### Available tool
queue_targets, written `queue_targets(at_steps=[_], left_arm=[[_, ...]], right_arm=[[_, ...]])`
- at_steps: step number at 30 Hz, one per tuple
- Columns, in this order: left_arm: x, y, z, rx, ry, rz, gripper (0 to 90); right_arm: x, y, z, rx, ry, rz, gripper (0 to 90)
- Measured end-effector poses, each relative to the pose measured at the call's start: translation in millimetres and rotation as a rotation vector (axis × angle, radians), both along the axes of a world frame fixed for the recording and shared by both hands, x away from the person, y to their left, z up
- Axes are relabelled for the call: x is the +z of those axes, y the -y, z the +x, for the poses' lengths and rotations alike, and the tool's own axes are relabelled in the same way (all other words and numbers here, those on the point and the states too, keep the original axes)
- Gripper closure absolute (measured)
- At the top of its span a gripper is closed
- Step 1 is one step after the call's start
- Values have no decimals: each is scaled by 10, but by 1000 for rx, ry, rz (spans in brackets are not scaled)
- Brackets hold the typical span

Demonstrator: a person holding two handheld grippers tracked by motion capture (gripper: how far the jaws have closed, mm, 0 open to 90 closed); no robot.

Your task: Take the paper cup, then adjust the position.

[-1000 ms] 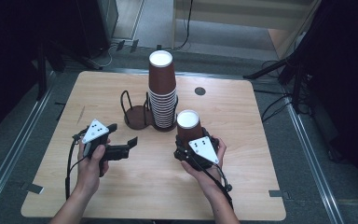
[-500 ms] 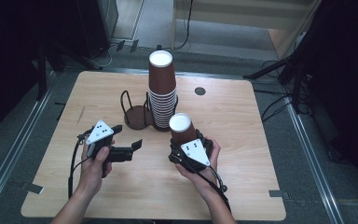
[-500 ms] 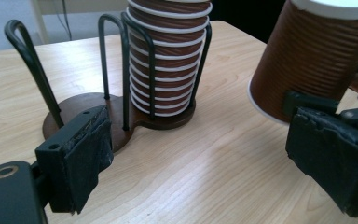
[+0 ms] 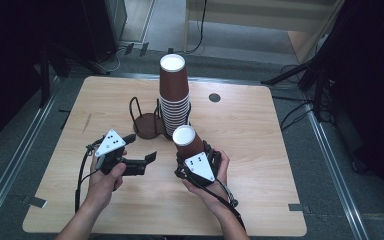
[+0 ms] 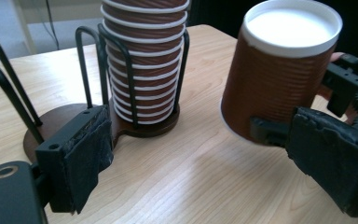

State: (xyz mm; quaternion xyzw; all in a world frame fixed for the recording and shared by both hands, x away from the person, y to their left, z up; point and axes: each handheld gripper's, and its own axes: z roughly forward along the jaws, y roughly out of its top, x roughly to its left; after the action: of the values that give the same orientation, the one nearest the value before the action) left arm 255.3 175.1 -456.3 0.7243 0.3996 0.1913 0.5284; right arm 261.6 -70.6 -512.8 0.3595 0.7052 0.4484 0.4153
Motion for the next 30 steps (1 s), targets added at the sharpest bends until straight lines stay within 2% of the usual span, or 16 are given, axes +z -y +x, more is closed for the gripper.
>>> queue_targets(at_steps=[8,9,22,30], left_arm=[[36,26,-20,-34,9,0,78],[43,35,-23,-42,8,-4,78],[42,120,-27,-68,-1,32,84],[42,206,-45,-140,-16,45,86]], right_arm=[[-50,-69,-27,12,22,-60,124],[-57,-95,-43,22,37,-85,123],[-87,-168,-95,57,87,-156,123],[-109,-206,-150,88,133,-211,123]])
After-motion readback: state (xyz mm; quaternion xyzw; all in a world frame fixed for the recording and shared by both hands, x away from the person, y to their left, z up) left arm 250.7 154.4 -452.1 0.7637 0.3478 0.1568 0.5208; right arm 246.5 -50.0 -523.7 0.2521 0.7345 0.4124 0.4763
